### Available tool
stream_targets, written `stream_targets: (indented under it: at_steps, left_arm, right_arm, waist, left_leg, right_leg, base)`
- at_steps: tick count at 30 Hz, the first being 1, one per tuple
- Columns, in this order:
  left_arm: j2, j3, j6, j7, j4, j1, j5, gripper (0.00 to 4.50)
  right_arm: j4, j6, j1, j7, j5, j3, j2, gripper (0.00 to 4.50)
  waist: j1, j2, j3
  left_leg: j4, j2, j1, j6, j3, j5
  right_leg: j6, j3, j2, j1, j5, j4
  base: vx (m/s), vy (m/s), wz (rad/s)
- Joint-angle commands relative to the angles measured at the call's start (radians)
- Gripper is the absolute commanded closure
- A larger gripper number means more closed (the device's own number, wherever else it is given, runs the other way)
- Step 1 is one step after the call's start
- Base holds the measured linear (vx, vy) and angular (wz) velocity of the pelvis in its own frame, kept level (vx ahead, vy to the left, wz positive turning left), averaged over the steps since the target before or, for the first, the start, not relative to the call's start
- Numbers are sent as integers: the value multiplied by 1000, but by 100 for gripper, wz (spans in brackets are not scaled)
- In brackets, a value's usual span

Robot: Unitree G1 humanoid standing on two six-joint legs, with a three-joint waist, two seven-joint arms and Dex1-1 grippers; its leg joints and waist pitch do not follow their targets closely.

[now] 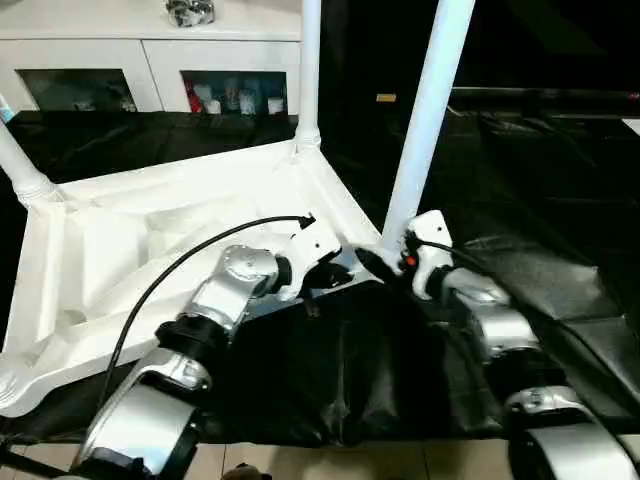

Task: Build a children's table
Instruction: Rotate leg to tighten

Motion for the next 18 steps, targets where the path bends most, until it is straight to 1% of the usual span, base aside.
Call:
stream_targets:
  at_steps: [1,2,3,4,6,7,9,10,12,13,14,15,16,17,18]
  left_arm:
    - [-3,-31,-41,-98,-53,13,-36,450]
    - [5,-32,-40,-123,-63,18,-42,450]
    - [15,-34,-42,-146,-71,22,-46,450]
    - [25,-35,-44,-168,-75,25,-48,450]
    - [48,-41,-49,-212,-79,30,-50,450]
    - [58,-42,-57,-227,-77,31,-51,450]
    - [76,-41,-65,-261,-75,33,-58,450]
    - [76,-41,-65,-261,-75,33,-58,450]
    - [97,-40,-64,-312,-76,37,-72,450]
    - [106,-40,-64,-331,-78,40,-75,450]
    - [113,-40,-63,-342,-78,41,-75,450]
    - [118,-41,-64,-349,-77,42,-75,450]
    - [118,-41,-64,-349,-77,42,-75,450]
    - [123,-44,-61,-353,-77,41,-72,450]
    - [126,-45,-65,-353,-73,40,-70,450]
  right_arm:
    - [-47,2,23,153,23,76,-3,54]
    - [-57,1,27,181,29,75,-16,54]
    - [-70,4,33,215,38,75,-30,54]
    - [-84,8,39,255,45,75,-43,54]
    - [-115,-1,55,332,57,83,-76,54]
    - [-130,4,62,369,67,89,-91,54]
    - [-157,18,77,438,76,104,-121,54]
    - [-157,18,77,438,76,104,-121,54]
    - [-188,47,94,517,80,132,-158,54]
    - [-200,56,100,543,80,140,-170,54]
    - [-208,64,103,556,82,144,-174,80]
    - [-214,68,104,562,83,144,-177,80]
    - [-213,66,104,560,83,144,-176,80]
    - [-207,51,101,547,78,140,-171,92]
    - [-197,42,96,531,72,136,-165,92]
  waist:
    - [5,-5,-69]
    - [8,-4,-70]
    - [8,-4,-72]
    - [10,-3,-71]
    - [14,-4,-70]
    - [14,-3,-69]
    - [19,-2,-67]
    - [19,-2,-66]
    - [25,-3,-65]
    - [25,-5,-65]
    - [26,-5,-65]
    - [27,-5,-66]
    - [27,-5,-66]
    - [27,-5,-67]
    - [27,-4,-67]
  left_leg:
    - [-63,48,8,75,-23,-151]
    - [-60,50,9,87,-21,-136]
    - [-58,51,7,97,-20,-125]
    - [-58,53,8,101,-20,-128]
    - [-58,52,10,102,-20,-143]
    - [-58,52,9,102,-19,-146]
    - [-61,54,13,88,-20,-173]
    - [-62,54,13,84,-21,-179]
    - [-63,55,16,73,-21,-192]
    - [-64,55,16,74,-20,-190]
    - [-64,55,15,73,-20,-187]
    - [-64,55,14,72,-21,-179]
    - [-64,55,12,71,-22,-176]
    - [-63,55,14,69,-21,-174]
    - [-63,55,14,66,-22,-172]
  right_leg:
    - [-231,50,-86,56,-93,-68]
    - [-241,50,-84,55,-60,-63]
    - [-252,49,-84,55,-34,-59]
    - [-258,48,-84,54,-29,-58]
    - [-254,48,-84,53,-57,-62]
    - [-254,48,-83,52,-64,-62]
    - [-244,48,-84,50,-119,-69]
    - [-242,48,-85,50,-132,-70]
    - [-232,49,-85,48,-166,-73]
    - [-232,50,-85,48,-165,-73]
    - [-231,50,-85,48,-162,-72]
    - [-231,50,-86,48,-157,-70]
    - [-231,50,-87,49,-155,-70]
    - [-232,50,-88,47,-158,-70]
    - [-234,49,-88,47,-156,-70]
  base:
    - [0,0,0]
    - [0,0,0]
    - [0,0,0]
    - [0,0,0]
    - [0,0,0]
    - [0,0,0]
    - [0,0,0]
    - [0,0,0]
    - [0,0,0]
    - [0,0,0]
    - [0,0,0]
    - [0,0,0]
    - [0,0,0]
    - [0,0,0]
    - [0,0,0]
